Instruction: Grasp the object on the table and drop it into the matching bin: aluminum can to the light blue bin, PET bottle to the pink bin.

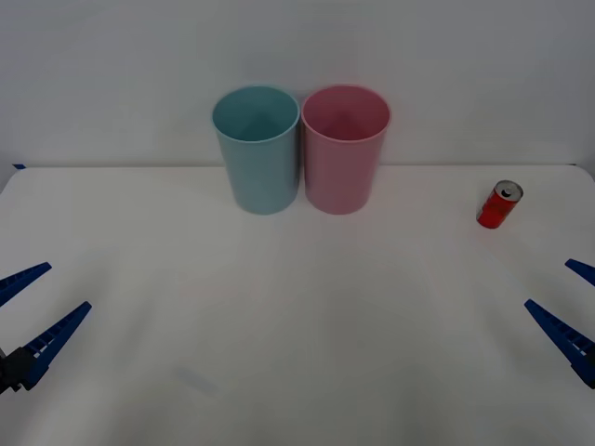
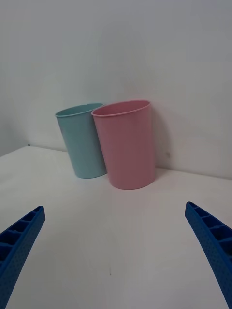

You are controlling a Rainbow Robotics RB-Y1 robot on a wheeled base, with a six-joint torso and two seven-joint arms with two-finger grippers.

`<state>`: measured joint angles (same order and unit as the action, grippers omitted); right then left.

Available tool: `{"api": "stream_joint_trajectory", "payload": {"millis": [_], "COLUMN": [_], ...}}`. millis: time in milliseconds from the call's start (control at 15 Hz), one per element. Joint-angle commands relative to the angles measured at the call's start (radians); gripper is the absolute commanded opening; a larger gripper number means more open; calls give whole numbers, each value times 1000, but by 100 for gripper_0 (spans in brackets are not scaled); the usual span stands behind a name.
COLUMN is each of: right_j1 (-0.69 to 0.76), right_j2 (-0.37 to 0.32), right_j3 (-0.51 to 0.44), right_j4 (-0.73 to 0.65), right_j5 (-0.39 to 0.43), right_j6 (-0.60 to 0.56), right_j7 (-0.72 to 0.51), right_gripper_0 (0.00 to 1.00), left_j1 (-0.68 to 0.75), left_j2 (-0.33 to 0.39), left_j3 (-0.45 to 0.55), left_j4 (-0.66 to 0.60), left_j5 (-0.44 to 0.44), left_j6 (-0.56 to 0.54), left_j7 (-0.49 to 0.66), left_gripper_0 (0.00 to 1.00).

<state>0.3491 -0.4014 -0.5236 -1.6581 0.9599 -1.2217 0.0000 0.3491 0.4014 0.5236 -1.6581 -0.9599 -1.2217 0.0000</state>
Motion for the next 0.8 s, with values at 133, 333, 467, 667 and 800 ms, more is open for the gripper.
{"api": "stream_joint_trajectory", "payload": {"millis": [133, 333, 467, 667, 800], "right_j1": [25, 57, 64, 71, 76], "right_j2": [6, -28, -31, -31, -31], "right_j3": [-12, 8, 11, 40, 63], "right_j4": [12, 1, 1, 1, 3], "right_j5": [-7, -55, -53, -55, -55], "right_j6": [-7, 13, 37, 126, 188], "right_j7": [-2, -5, 6, 28, 51], "right_gripper_0": [100, 100, 100, 100, 100], "left_j1": [0, 0, 0, 0, 0], "left_j2": [0, 0, 0, 0, 0], "left_j3": [0, 0, 0, 0, 0], "left_j4": [0, 0, 0, 0, 0], "left_j5": [0, 0, 0, 0, 0], "left_j6": [0, 0, 0, 0, 0], "left_j7": [0, 0, 0, 0, 0], "left_gripper_0": [100, 100, 100, 100, 100]}}
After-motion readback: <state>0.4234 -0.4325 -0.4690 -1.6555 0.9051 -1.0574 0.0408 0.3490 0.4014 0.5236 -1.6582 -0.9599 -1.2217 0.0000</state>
